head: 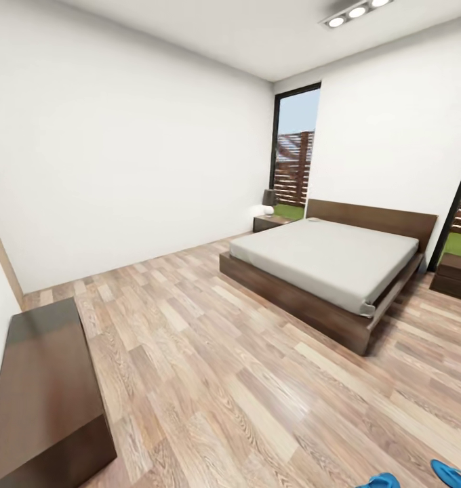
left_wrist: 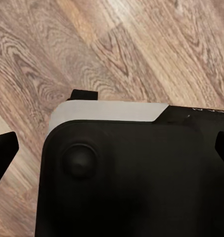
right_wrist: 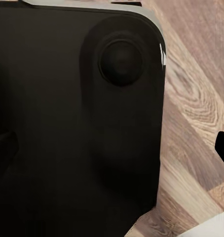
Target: In the bedroom, move the book from the bed onto either nightstand, and place the two sandals side by side next to the bed.
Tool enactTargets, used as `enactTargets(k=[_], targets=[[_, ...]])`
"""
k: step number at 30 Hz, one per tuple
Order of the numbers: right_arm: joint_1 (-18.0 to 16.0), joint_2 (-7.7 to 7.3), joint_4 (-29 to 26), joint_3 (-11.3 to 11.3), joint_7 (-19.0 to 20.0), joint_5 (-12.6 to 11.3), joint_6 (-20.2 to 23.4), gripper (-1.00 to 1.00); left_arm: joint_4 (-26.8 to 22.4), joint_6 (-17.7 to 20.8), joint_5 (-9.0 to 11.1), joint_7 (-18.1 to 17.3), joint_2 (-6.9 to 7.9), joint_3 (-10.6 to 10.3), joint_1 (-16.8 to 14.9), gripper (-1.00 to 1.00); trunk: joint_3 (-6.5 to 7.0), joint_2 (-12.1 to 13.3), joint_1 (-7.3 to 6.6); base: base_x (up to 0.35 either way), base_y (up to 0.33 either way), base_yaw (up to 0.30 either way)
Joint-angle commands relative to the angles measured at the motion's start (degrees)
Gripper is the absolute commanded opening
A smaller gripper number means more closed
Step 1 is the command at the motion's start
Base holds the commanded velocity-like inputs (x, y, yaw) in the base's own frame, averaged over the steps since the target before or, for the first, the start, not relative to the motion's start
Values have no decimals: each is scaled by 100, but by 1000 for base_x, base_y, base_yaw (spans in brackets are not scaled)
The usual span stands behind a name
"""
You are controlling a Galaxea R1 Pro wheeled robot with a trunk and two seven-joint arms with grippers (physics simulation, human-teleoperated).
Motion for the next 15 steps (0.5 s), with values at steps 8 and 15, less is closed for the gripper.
enactTargets(k=[8, 15], targets=[[-2, 0, 0, -5, -1, -4, -4, 100, -10, -9, 40, -1, -7, 9, 2, 100, -5, -2, 4, 329, 95, 0], [-2, 0, 0, -5, -1, -2, -4, 100, -19, -9, 34, -1, -7, 8, -1, 100, -5, -2, 4, 330, 13, 0]])
